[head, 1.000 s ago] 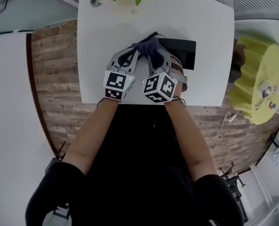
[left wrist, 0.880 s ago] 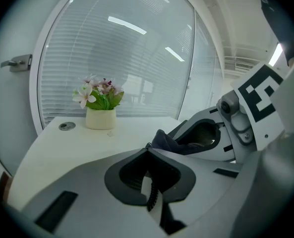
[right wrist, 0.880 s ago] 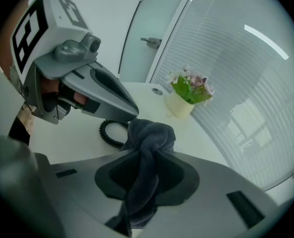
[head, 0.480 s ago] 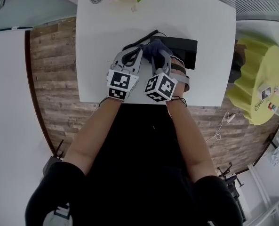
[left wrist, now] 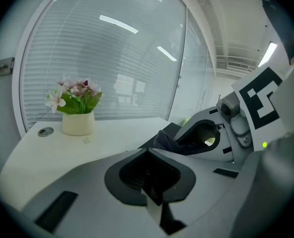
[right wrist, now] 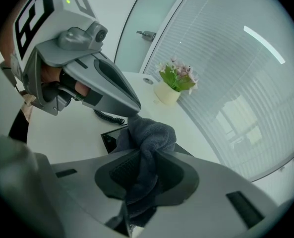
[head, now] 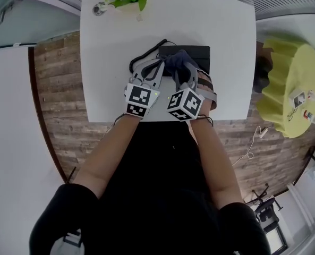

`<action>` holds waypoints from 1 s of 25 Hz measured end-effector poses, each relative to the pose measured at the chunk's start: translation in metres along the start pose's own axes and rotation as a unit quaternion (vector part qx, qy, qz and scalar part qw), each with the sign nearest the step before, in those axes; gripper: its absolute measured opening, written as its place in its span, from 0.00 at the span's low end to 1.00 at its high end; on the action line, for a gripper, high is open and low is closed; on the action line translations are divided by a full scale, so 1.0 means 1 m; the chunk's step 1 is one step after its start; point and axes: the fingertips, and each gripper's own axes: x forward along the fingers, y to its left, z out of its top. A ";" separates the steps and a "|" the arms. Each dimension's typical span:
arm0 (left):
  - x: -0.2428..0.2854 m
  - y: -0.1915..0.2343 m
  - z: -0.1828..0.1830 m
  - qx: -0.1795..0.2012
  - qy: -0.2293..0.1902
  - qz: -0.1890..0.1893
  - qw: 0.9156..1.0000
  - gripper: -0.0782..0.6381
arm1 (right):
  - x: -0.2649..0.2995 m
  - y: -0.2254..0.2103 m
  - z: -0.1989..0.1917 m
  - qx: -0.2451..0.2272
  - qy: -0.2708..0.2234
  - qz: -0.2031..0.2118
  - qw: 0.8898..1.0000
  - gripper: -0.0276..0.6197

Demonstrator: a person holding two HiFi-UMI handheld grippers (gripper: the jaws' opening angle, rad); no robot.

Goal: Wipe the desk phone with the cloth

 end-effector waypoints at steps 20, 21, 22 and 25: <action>0.033 -0.064 0.047 0.044 -0.014 -0.034 0.998 0.12 | -0.048 -0.072 -0.063 0.043 -0.016 -0.070 0.997 0.19; 0.031 -0.063 0.051 0.047 -0.017 -0.031 0.998 0.12 | -0.049 -0.075 -0.065 0.036 -0.017 -0.075 0.996 0.19; 0.028 -0.061 0.055 0.048 -0.020 -0.027 0.998 0.12 | -0.051 -0.079 -0.067 0.031 -0.016 -0.081 0.996 0.19; 0.020 -0.058 0.069 0.050 -0.030 -0.021 0.998 0.12 | -0.064 -0.103 -0.074 0.049 -0.026 -0.098 0.994 0.19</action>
